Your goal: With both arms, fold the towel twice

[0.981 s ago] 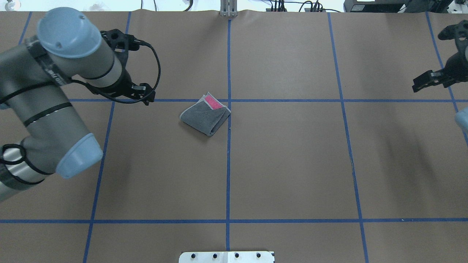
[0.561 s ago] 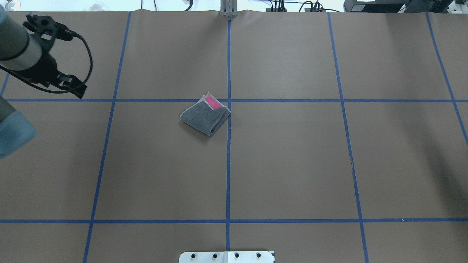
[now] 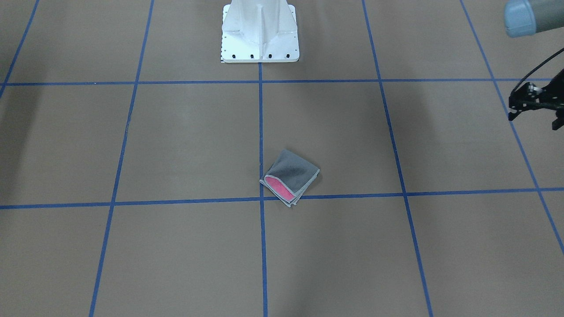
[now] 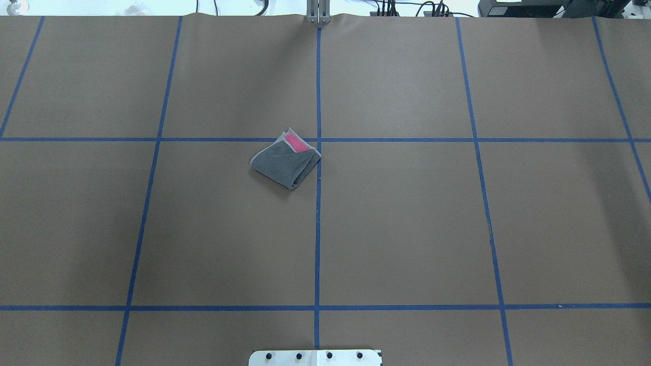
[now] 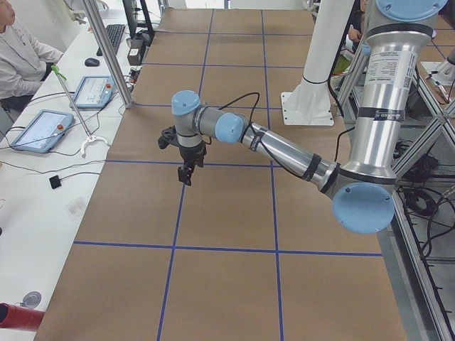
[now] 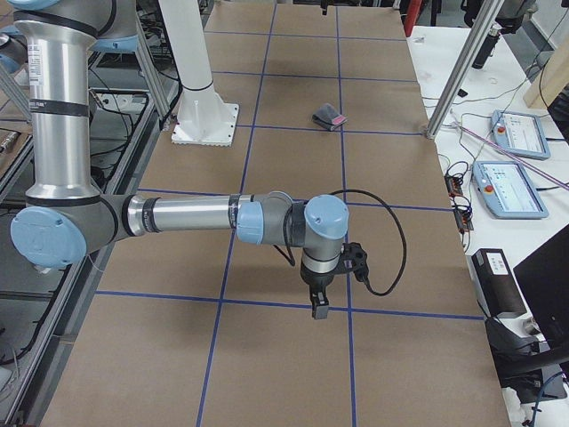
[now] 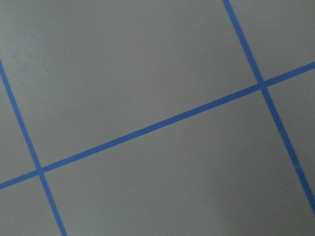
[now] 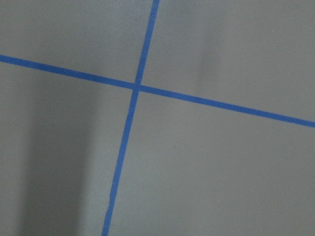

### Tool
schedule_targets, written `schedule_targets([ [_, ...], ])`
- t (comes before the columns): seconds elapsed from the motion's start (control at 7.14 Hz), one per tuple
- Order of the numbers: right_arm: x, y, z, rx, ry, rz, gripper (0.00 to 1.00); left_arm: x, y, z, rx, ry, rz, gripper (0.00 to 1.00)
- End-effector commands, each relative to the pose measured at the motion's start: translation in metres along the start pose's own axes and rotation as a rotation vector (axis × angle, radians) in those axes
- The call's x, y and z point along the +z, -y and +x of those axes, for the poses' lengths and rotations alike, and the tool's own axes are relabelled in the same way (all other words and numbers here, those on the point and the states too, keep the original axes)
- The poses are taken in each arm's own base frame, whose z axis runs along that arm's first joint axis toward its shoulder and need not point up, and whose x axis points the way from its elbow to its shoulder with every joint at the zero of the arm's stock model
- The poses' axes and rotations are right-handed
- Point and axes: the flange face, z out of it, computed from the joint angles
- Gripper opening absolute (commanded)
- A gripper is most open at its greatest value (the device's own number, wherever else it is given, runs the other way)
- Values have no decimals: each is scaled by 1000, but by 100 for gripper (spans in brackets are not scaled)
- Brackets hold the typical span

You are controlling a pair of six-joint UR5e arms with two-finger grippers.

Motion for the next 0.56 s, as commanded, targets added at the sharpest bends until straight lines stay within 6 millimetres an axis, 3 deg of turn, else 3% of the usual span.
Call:
schedule_targets([
  [0.0,11,-29,11,55,46,-14,99,1,-53,-96,-22,-14,-9,100],
  [0.28,0,-25,2,117,41,6,99,-1,-106,-137,-121,-23,5,100],
  [0.42,-2,-24,1,118,40,10,99,9,-131,-148,-155,-22,0,100],
])
